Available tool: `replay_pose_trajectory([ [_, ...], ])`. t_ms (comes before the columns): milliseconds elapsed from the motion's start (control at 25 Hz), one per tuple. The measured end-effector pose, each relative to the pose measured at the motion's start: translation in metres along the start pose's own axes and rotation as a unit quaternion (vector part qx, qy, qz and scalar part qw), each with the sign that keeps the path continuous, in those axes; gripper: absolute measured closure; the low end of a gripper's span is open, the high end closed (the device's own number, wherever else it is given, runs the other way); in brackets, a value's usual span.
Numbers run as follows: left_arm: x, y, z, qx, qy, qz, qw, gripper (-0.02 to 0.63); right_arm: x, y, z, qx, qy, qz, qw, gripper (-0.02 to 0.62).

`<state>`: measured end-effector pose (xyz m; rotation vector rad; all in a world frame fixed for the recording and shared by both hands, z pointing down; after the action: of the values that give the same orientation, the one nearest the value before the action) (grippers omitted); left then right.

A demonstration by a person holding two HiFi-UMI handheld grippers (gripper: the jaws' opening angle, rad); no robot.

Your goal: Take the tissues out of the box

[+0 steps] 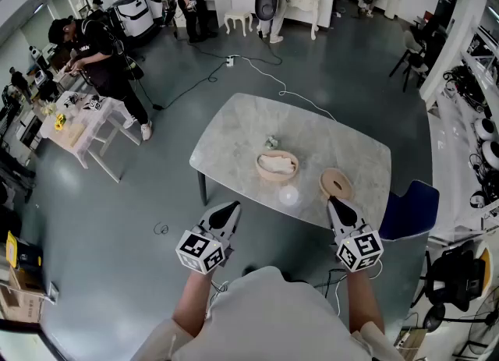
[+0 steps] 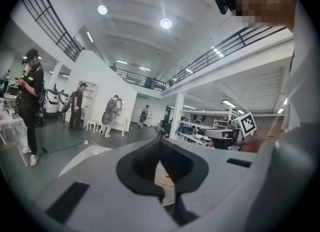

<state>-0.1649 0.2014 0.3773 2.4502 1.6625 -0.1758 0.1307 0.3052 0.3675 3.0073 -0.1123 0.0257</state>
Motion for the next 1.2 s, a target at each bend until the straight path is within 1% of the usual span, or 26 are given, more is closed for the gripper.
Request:
replay_pose_trajectory([
  [560, 0.001, -0.003, -0.003, -0.001, -0.003, 0.003, 1.0000, 0.597, -0.004, -0.002, -0.001, 0.002, 0.006, 0.005, 1.000, 0.555],
  [840, 0.002, -0.007, -0.008, -0.004, -0.007, 0.006, 0.9999, 0.597, -0.005, -0.004, -0.003, 0.000, 0.016, 0.000, 1.000, 0.555],
  [1200, 0.003, -0.006, -0.011, -0.010, -0.013, 0.001, 0.9999, 0.598, -0.010, -0.007, -0.005, -0.006, 0.014, 0.002, 1.000, 0.554],
])
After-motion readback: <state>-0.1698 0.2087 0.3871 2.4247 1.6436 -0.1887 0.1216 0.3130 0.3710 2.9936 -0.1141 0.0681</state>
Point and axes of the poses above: the fingertips, and each gripper's own axes: y forward along the fingers, x to its right, z out of its top, the point moved 6 cm from there along -y, backward along the fingers, and after that the axes turned 8 degrees about -z, right-handed, at the moved point
